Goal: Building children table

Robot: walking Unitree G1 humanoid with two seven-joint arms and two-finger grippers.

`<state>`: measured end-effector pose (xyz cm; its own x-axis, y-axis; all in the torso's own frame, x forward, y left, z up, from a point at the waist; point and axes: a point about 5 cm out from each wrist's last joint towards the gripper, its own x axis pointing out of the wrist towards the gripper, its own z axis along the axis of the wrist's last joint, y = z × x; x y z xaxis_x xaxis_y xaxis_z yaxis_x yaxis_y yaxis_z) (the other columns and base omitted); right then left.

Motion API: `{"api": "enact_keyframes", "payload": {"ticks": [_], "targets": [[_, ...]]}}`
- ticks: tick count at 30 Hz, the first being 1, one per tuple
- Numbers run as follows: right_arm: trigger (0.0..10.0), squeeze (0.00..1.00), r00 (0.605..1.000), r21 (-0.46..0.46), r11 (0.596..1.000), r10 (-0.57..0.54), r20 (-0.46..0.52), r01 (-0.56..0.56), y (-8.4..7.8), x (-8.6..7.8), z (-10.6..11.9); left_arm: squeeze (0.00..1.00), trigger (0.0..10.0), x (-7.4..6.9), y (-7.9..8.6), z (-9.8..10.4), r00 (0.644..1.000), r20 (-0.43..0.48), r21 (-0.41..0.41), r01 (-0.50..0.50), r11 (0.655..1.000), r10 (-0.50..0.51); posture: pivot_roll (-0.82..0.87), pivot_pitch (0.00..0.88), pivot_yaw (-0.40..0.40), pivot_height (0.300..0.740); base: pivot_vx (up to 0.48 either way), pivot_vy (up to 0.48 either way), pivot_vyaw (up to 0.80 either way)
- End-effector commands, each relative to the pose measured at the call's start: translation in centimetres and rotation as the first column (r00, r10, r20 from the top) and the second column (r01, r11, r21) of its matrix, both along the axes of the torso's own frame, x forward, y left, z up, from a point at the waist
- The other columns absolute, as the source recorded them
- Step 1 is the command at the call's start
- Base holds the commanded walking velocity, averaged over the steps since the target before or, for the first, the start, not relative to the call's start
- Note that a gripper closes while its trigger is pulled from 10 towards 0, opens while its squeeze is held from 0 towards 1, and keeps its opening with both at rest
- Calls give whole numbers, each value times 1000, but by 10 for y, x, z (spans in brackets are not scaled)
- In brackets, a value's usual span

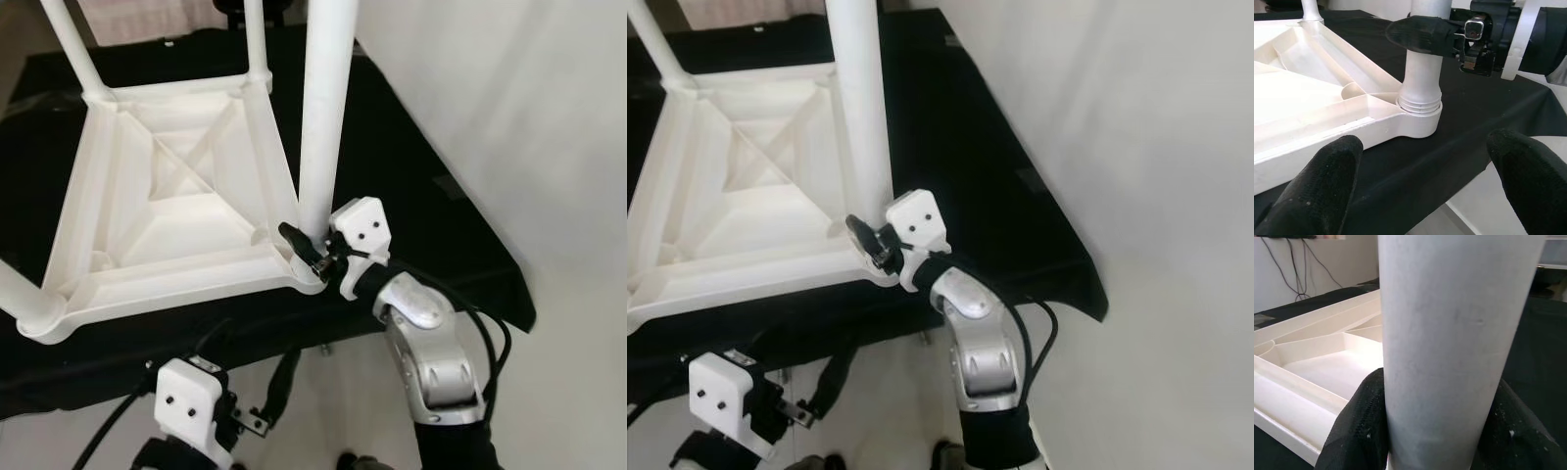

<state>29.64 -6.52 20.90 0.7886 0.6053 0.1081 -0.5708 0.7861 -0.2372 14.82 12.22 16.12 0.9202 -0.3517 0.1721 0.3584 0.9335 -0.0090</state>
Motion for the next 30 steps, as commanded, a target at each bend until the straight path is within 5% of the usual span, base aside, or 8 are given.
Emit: {"api": "enact_keyframes", "payload": {"ticks": [1, 2, 6, 7, 15, 17, 24, 30], "targets": [[0, 0, 996, -89, 996, -22, -91, 14, 0, 7, -21, 0, 10000, 0, 0, -8, 999, -38, 11, 25, 1000, -25, -27, 219, -30, 740, 0, 0, 0], [10000, 0, 996, -55, 998, 32, -88, -37, 7, 16, -13, 0, 10000, 2, -1, -9, 999, -35, 13, 36, 999, -36, -30, 215, -33, 740, 0, 0, 0], [10000, 267, 976, -12, 977, 210, -65, -211, 15, 18, 2, 0, 10000, 3, -2, -9, 999, -31, 11, 25, 1000, -24, -30, 206, -38, 740, 0, 0, 0], [10000, 1000, 946, 4, 948, 319, -62, -319, 18, 15, 9, 0, 10000, 3, -2, -10, 999, -30, 11, 24, 1000, -23, -33, 201, -41, 740, 0, 0, 0], [10000, 1000, 736, -65, 734, 677, -22, -677, 12, 7, 38, 0, 10000, 4, -4, -10, 999, -28, 5, 29, 1000, -29, -41, 200, -49, 740, 0, 0, 0], [10000, 0, 647, -117, 639, 760, -58, -761, 4, 13, 41, 0, 10000, 4, -4, -10, 999, -27, 3, 31, 1000, -31, -35, 205, -49, 740, 0, 0, 0], [9765, 0, 604, -107, 595, 790, -108, -797, 2, 42, 49, 0, 10000, 2, -4, -9, 999, -29, 2, 27, 1000, -27, -19, 216, -45, 740, 0, 0, 0], [0, 0, 536, -82, 529, 835, -126, -845, 2, 42, 52, 0, 10000, 0, -4, -8, 999, -33, 2, 25, 1000, -25, -15, 225, -43, 740, 0, 0, 0]]}}
